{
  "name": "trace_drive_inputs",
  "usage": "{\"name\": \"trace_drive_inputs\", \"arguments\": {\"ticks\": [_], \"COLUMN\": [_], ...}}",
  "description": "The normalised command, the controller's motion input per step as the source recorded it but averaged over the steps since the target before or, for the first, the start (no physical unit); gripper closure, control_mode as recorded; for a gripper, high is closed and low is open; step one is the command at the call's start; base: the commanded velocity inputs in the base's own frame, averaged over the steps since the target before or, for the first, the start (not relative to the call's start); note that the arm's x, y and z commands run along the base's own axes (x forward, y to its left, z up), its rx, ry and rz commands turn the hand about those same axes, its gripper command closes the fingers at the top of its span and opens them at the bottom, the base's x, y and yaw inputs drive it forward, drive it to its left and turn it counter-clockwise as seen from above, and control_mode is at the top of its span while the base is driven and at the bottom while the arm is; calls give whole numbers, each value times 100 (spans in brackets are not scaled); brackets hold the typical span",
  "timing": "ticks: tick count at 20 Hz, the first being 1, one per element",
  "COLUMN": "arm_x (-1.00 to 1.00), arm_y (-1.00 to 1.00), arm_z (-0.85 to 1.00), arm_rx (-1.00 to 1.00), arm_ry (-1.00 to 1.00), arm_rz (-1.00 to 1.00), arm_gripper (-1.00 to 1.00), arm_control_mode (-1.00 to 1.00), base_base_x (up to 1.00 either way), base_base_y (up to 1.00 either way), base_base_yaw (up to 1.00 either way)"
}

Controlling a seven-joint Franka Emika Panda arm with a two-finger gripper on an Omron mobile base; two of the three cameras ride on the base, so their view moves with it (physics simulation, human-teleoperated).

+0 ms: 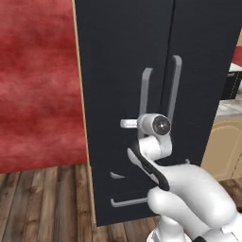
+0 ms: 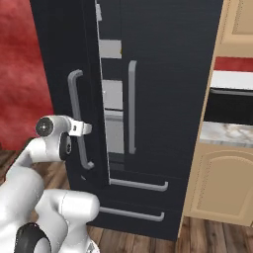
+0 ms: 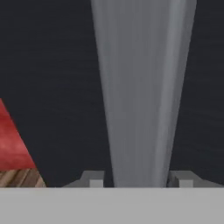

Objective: Take the lemon wedge from the fridge and place it on the plate with fish on the dining counter.

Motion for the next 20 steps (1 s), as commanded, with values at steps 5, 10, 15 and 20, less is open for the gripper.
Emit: {"name": "trace_drive_inputs", "arguments": {"ticks": [5, 10, 15, 20], "arm_x": [-52, -87, -100, -100], "arm_y": [100, 97, 43, -3], "arm_z": [100, 96, 17, 41], "arm_rx": [0, 0, 0, 10], "arm_ry": [17, 22, 9, 0], "arm_rz": [0, 4, 14, 7], "arm_gripper": [-100, -100, -100, -100], "arm_control_mode": [-100, -100, -100, -100], "base_base_x": [0, 0, 0, 0], "base_base_y": [0, 0, 0, 0], "base_base_yaw": [0, 0, 0, 0]}}
